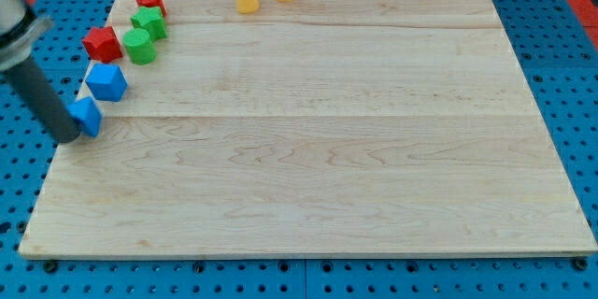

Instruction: Slide the blue cube to the top center

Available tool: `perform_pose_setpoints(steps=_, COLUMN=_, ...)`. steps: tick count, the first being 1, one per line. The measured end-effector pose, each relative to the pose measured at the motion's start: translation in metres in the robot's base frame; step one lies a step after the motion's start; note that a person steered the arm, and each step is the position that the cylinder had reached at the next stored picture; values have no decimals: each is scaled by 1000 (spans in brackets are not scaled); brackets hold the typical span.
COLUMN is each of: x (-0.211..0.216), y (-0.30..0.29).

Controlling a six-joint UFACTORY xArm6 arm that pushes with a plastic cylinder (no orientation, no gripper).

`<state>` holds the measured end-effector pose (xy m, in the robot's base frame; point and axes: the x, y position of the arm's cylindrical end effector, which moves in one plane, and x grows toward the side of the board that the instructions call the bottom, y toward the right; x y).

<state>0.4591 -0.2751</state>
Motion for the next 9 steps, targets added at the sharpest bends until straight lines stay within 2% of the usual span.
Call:
perform_pose_setpoints(steps=1, x=-44, y=7)
perform_pose_setpoints(steps=3, x=-61, y=-24)
perform_pose_setpoints(steps=4, x=-95, y=5)
perform_pose_setpoints(steps=5, x=-110, y=112)
perform_pose_setpoints(steps=6, x=-118, y=185)
perform_pose_setpoints(steps=7, x=-96, y=122)
perform_pose_setpoints(steps=8, x=-56, y=109)
perform_pose_setpoints(steps=9, x=-56, y=178)
